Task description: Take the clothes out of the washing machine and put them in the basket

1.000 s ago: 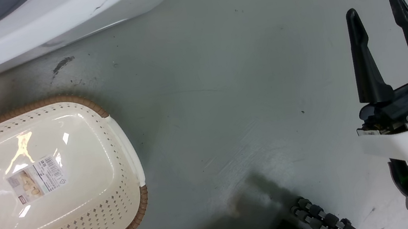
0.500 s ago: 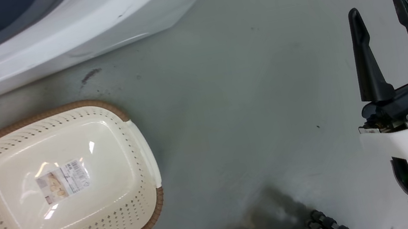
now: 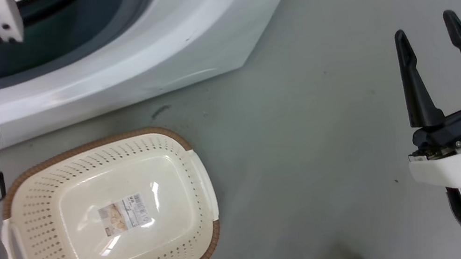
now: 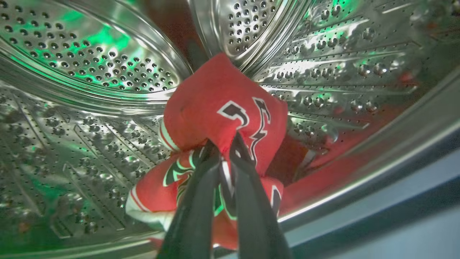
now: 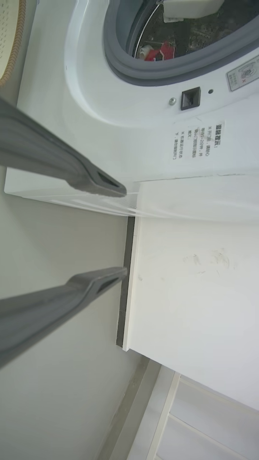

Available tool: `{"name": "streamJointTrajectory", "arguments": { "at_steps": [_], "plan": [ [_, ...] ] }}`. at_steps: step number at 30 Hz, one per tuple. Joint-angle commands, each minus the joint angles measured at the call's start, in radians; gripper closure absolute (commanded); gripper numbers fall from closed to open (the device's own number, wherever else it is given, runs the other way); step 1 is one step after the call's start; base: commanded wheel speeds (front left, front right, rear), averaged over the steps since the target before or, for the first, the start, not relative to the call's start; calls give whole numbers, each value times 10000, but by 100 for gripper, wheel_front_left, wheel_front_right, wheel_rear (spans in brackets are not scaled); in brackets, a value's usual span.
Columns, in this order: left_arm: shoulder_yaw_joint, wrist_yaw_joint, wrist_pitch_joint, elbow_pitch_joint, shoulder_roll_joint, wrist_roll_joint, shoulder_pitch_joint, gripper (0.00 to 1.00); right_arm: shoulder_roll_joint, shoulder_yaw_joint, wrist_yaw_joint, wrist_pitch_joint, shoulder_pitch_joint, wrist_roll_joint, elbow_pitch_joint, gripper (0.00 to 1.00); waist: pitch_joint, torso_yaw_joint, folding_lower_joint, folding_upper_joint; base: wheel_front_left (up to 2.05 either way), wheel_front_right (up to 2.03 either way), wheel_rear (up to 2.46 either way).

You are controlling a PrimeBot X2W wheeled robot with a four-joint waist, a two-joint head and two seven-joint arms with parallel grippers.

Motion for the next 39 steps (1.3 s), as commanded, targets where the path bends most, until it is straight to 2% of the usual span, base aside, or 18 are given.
{"name": "streamJointTrajectory", "arguments": {
  "at_steps": [1,7,14,22,28,30,39],
  "plan": [
    [-192,6,-326,-108,-69,-149,401,100,7,-39,-10,-25,183,-133,57,0,-528,363,1,0,0,0,0],
    [-595,6,-1129,-535,-203,-609,1478,100,9,-101,-10,-24,458,-357,189,0,-1271,690,1,0,0,0,0],
    [-714,29,-1394,-1699,-270,-778,2728,100,9,-136,-10,-24,893,-579,328,0,-2098,1072,1,0,0,0,0],
    [-284,388,-1402,-4599,-119,-777,4522,100,9,-129,-10,-24,1390,-714,501,0,-2943,1457,1,0,0,0,0],
    [-250,549,-1404,-5918,0,-749,5565,100,9,-122,-10,-24,1671,-770,612,0,-3474,1597,1,0,0,0,0],
    [-261,715,-1405,-6815,95,-800,6302,100,9,-135,-10,-24,1884,-817,685,0,-3886,1711,1,0,0,0,0],
    [-261,1282,-1215,-9155,366,-925,8097,100,9,-200,-10,-24,2490,-668,815,0,-4686,2044,1,0,0,0,0]
  ]
}}
